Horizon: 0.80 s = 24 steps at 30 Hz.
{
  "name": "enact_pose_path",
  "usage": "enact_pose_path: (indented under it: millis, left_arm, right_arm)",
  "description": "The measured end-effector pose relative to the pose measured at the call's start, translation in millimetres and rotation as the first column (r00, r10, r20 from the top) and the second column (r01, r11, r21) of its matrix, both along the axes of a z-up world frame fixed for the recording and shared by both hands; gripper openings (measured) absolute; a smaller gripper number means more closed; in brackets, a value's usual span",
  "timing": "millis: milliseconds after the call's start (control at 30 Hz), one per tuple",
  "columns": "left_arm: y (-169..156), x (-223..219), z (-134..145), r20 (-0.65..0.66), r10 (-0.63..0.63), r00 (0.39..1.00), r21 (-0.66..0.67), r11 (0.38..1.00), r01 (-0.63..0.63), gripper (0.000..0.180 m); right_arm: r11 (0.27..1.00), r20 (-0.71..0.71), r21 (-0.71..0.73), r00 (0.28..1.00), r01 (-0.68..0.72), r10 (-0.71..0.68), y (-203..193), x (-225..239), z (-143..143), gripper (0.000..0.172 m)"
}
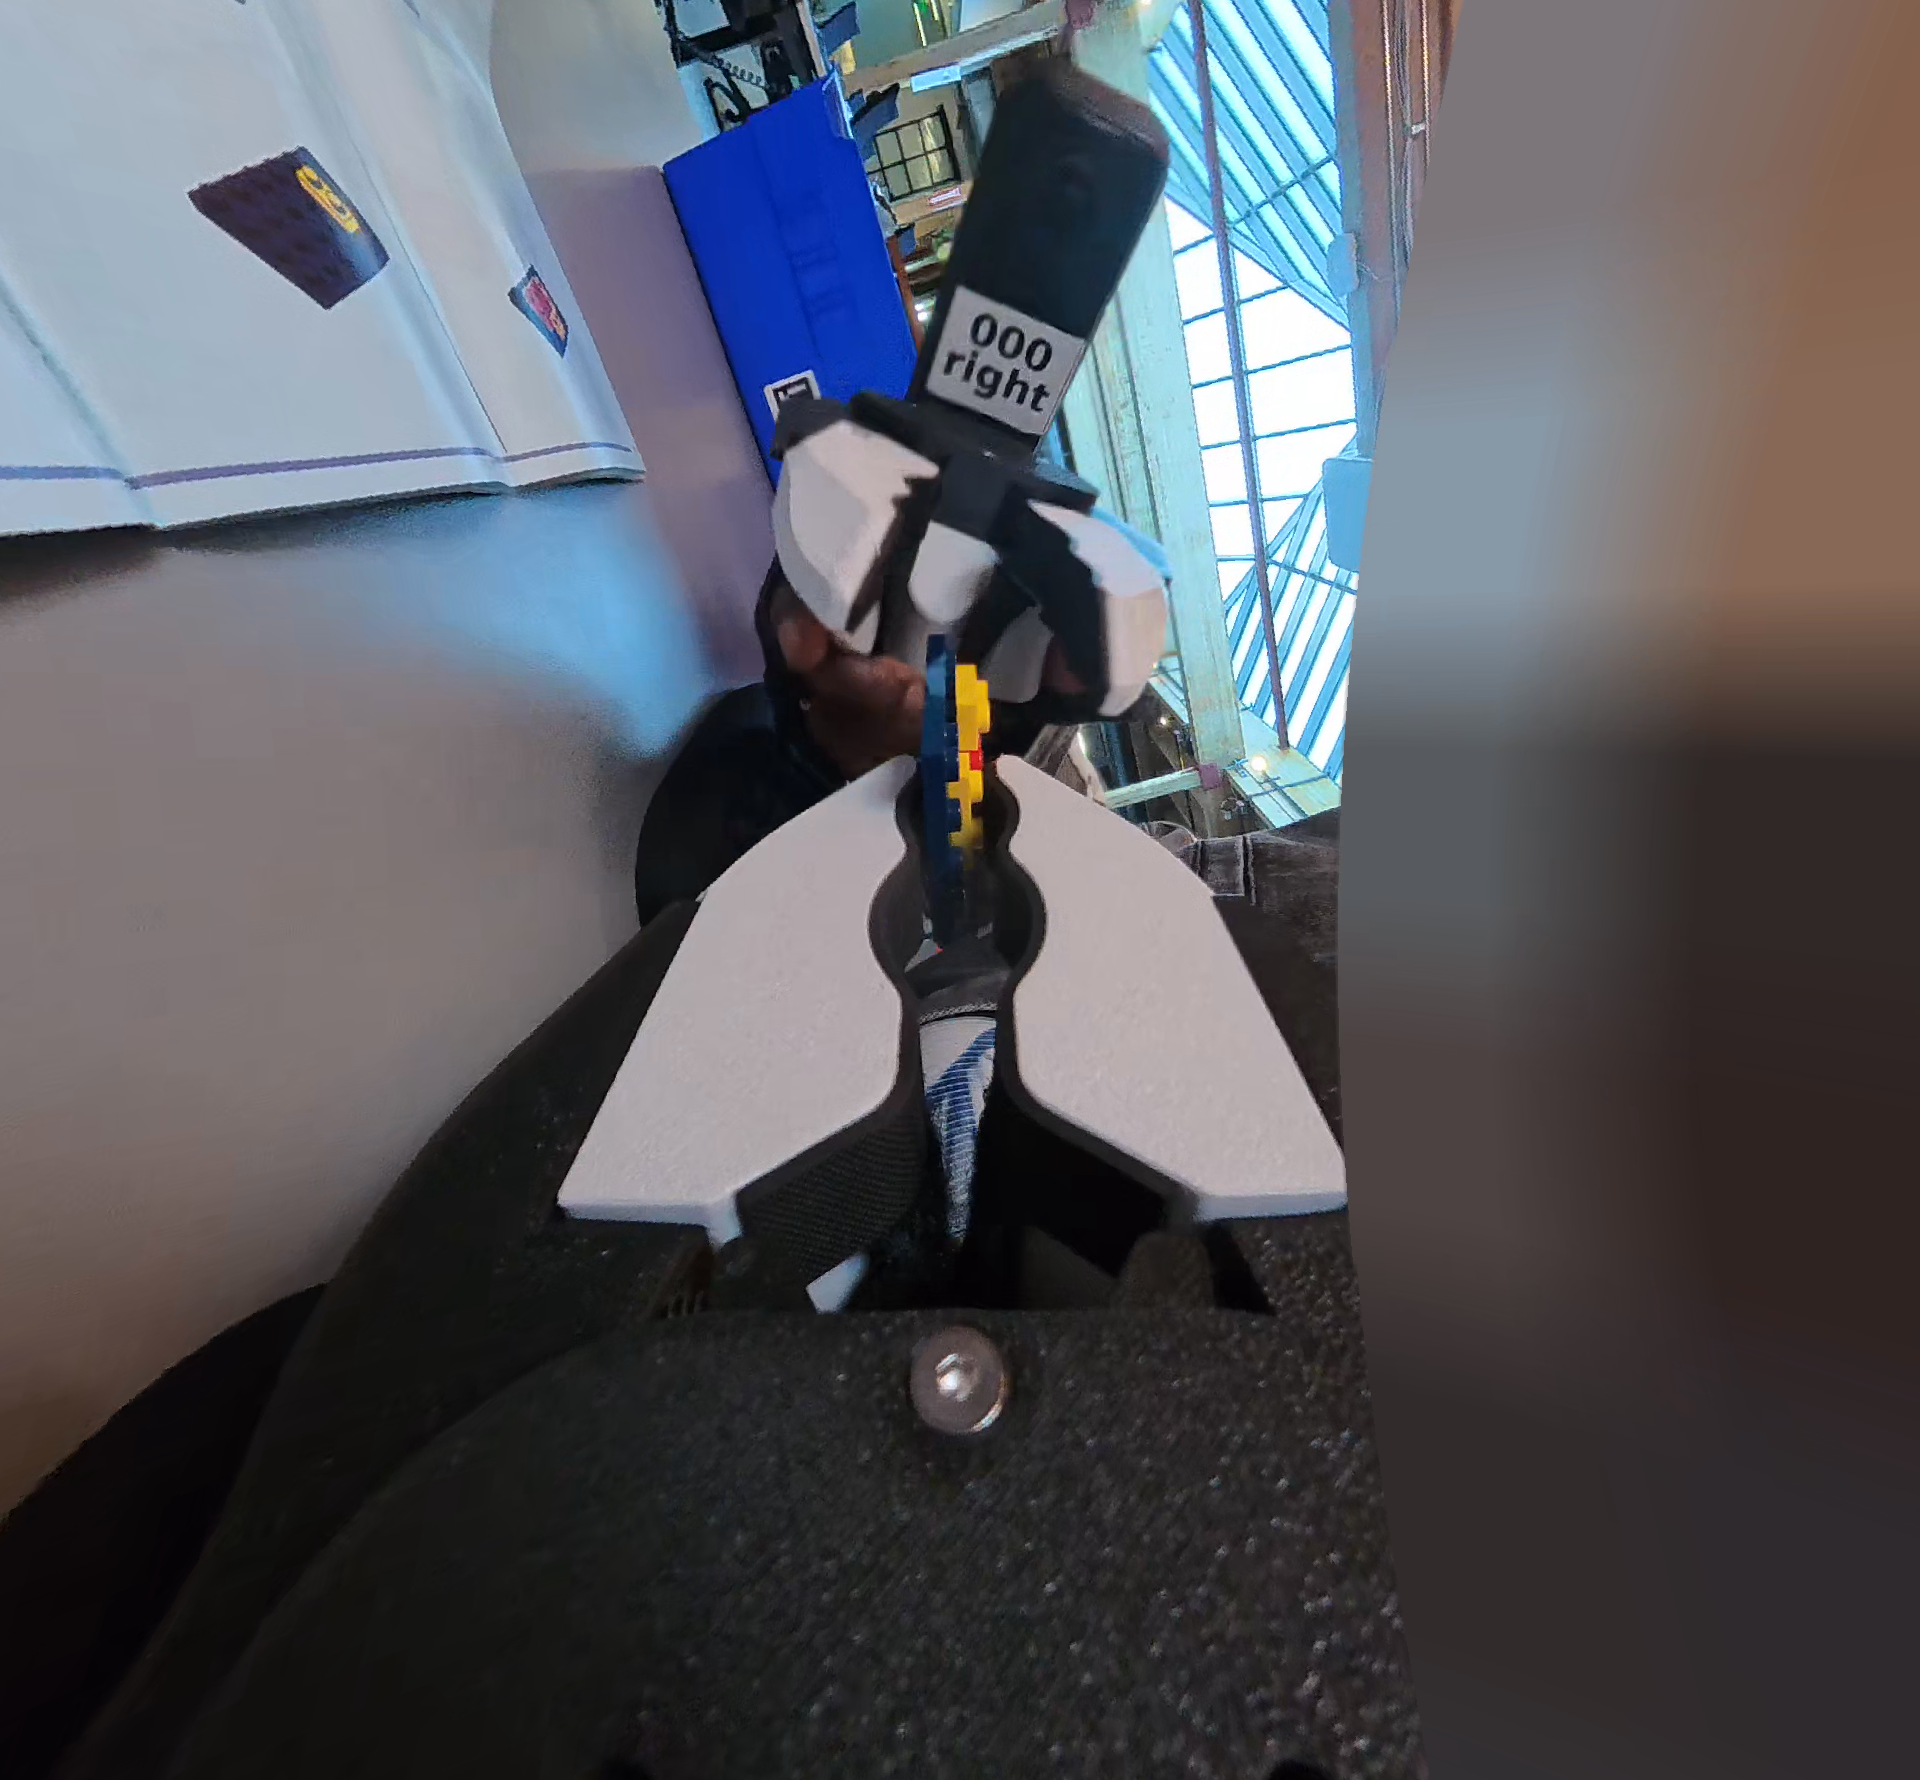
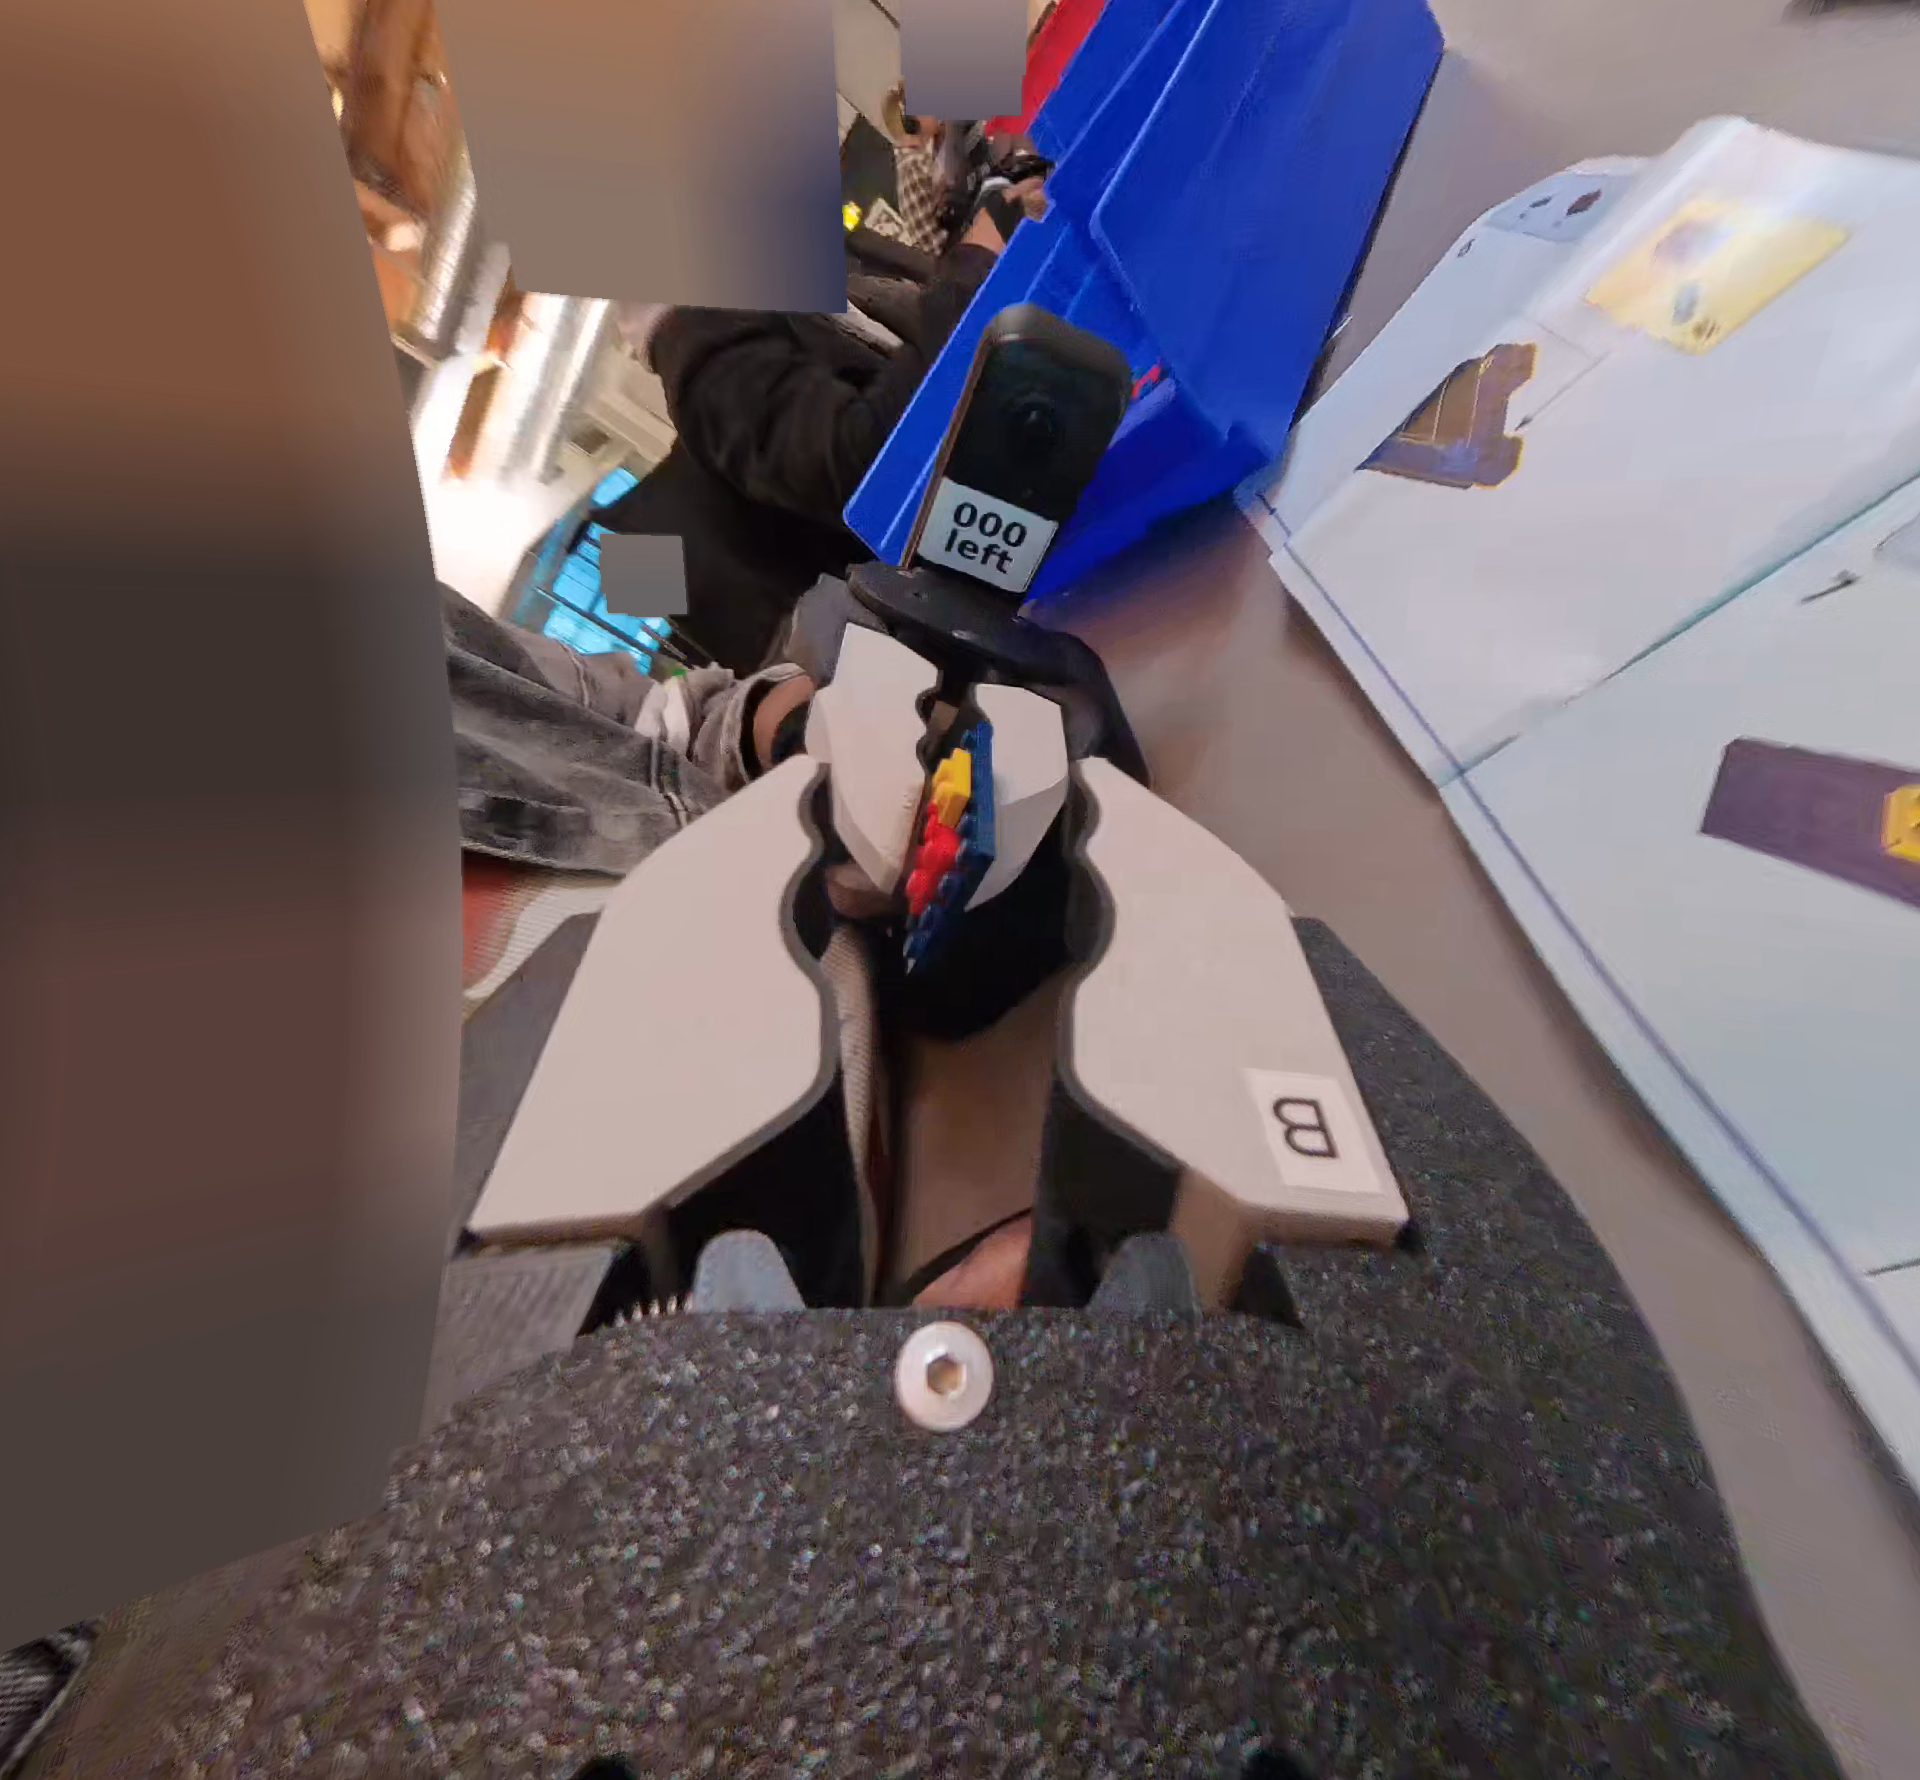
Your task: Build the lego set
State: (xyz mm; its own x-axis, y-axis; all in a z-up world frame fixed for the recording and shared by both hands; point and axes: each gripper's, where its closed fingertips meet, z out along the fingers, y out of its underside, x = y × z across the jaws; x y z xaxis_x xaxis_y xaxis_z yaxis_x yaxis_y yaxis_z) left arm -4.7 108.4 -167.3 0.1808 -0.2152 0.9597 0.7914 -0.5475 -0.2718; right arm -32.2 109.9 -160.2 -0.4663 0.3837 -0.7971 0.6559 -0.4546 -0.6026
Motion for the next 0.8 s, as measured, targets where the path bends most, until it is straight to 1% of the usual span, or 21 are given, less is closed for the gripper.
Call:
enact_pose_path:
  millis: [167,267,333,367,400,467,533,600,700,800]
  left_arm:
    - [-0.7,0.4,-1.2,-0.009,-0.001,1.0,0.002,1.0,0.001,0.008]
    - [-0.9,1.6,-0.9,-0.021,-0.007,1.0,0.008,1.0,0.007,0.008]
    - [-0.8,0.6,-1.1,-0.034,-0.001,0.999,0.012,1.0,0.001,0.008]
    - [-0.7,0.0,-1.3,-0.053,0.005,0.999,0.018,1.0,-0.004,0.008]
    - [-1.2,0.4,-0.9,-0.078,0.006,0.997,0.027,1.0,-0.004,0.008]
    - [-2.1,1.8,0.0,-0.18,0.01,0.984,0.055,0.998,-0.001,0.008]
    - [-2.4,2.3,1.6,-0.304,0.026,0.952,0.092,0.996,0.002,0.008]
    - [-3.0,3.0,3.0,-0.423,0.041,0.905,0.135,0.991,0.018,0.008]
    - [-3.3,2.7,3.9,-0.607,0.084,0.791,0.199,0.979,0.049,0.01]
    - [-8.5,6.1,14.7,-0.679,0.104,0.727,0.284,0.95,0.13,0.012]
  right_arm:
    - [1.0,0.042,-0.012,0.999,0.0,0.001,-4.8,-2.0,-6.7,0.027]
    - [1.0,0.059,-0.003,0.998,-0.015,0.016,-7.2,-2.4,-9.8,0.024]
    - [1.0,0.05,-0.004,0.998,-0.031,0.031,-9.3,-1.5,-8.5,0.018]
    - [0.999,0.04,-0.006,0.999,-0.036,0.036,-10.1,-1.0,-6.8,0.011]
    - [0.999,0.029,0.002,0.999,-0.04,0.039,-10.7,-0.5,-5.8,0.01]
    - [0.999,-0.001,0.015,0.999,-0.048,0.048,-11.9,1.5,-2.6,0.01]
    - [0.998,-0.047,0.036,0.998,-0.047,0.048,-12.6,3.0,1.5,0.009]
    - [0.994,-0.109,0.097,0.993,-0.04,0.051,-13.7,4.6,4.9,0.009]
    - [0.973,-0.214,0.23,0.975,-0.01,0.061,-15.9,6.9,10.7,0.008]
    - [0.954,-0.29,0.298,0.952,-0.001,0.092,-20.9,11.9,20.2,0.008]
